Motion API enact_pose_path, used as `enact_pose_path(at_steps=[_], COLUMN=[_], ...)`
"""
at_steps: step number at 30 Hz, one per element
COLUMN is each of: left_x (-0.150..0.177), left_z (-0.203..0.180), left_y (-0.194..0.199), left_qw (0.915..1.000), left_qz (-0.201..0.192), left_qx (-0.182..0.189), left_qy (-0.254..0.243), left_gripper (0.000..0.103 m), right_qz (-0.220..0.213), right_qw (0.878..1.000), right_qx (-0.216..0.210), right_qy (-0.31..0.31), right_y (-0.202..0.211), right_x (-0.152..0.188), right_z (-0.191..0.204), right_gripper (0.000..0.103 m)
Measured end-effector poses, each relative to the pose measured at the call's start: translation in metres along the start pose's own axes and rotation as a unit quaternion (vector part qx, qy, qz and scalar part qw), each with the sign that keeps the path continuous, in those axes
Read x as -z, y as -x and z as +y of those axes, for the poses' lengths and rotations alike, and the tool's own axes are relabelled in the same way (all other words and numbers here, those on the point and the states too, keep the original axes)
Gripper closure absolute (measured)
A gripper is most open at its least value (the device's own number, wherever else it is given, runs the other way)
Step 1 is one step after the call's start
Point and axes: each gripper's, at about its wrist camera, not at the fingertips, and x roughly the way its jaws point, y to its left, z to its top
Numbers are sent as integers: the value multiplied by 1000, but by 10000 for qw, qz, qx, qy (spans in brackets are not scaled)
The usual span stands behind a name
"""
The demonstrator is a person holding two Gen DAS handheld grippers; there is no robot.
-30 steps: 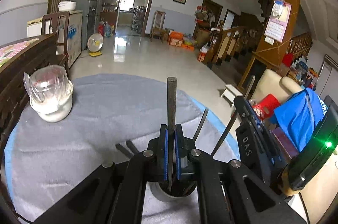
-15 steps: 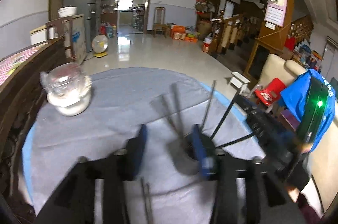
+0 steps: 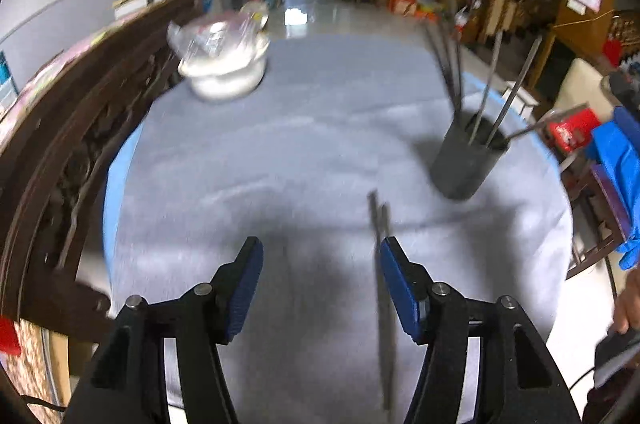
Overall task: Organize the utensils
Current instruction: 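Move both tools back down toward the remaining rods on the cloth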
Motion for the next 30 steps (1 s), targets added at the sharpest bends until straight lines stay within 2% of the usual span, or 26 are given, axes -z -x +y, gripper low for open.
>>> enact_pose_path(at_steps=[5, 13, 30], left_x=[17, 25, 34], left_z=[5, 0, -9], left_y=[-8, -6, -23], left_qw=[9995, 9993, 9975], left_qz=[277, 239, 447], left_qx=[-93, -267, -479], left_qy=[89, -40, -246], left_gripper=[41, 39, 39], right_qz=[571, 1356, 1989], right_qw=[9983, 9906, 9794], right_qx=[-86, 175, -68], right_qy=[34, -83, -347], right_y=[0, -15, -33], right_x=[38, 84, 108], right_z=[6, -11, -8], right_gripper=[42, 42, 42])
